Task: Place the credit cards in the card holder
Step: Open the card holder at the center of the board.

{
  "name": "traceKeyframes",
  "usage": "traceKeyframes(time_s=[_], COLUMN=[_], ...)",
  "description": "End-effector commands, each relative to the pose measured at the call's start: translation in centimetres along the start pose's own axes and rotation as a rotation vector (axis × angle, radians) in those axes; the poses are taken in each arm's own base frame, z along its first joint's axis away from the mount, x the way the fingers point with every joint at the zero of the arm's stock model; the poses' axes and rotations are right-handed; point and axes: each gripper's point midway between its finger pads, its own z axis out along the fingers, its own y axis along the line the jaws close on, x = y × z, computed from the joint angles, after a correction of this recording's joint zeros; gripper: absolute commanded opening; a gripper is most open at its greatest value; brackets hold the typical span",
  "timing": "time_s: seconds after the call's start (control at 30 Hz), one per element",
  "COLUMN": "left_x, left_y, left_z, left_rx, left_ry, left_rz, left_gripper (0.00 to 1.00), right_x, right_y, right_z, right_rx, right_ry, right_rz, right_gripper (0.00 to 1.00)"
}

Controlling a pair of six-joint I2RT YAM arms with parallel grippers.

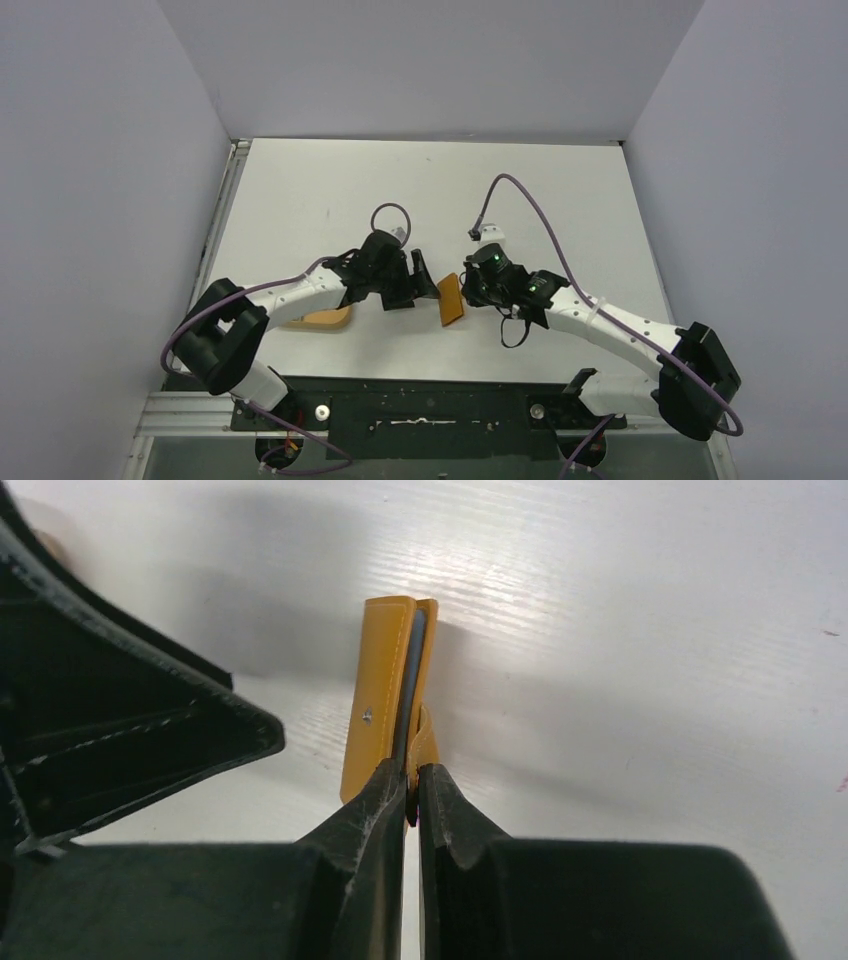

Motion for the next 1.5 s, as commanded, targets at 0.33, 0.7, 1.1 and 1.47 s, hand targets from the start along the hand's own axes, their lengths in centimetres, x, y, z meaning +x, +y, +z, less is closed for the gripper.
traceKeyframes(time_s=[0.33,0.7,1.1,1.47], left_x=[-3.2,-2.8,-2.5,-2.5], left_y=[-7.8,-7.1,-5.3,-4.6], left_z=[-0.5,0.7,1.8,2.1], left_rx=[0.264,0.185,0.113,0.091], left_ry=[-0.064,-0.022,-0.005,-0.007], left_rz=[0.047,0.082,0.086,0.094], left_gripper=[0.77,0.77,0.51,0.4], right_x=[-0.4,-1.3,-1.0,-1.0], right_y=[2.2,2.4,2.1,1.8], right_z=[-0.7,-1.7,-1.7,-1.8], right_rx=[-0.158,-0.182,-0.18,-0.175], right_ry=[-0.061,-0.101,-0.101,-0.108], right_rz=[0.057,0.065,0.064,0.068], right_gripper=[0.0,0.0,0.0,0.0])
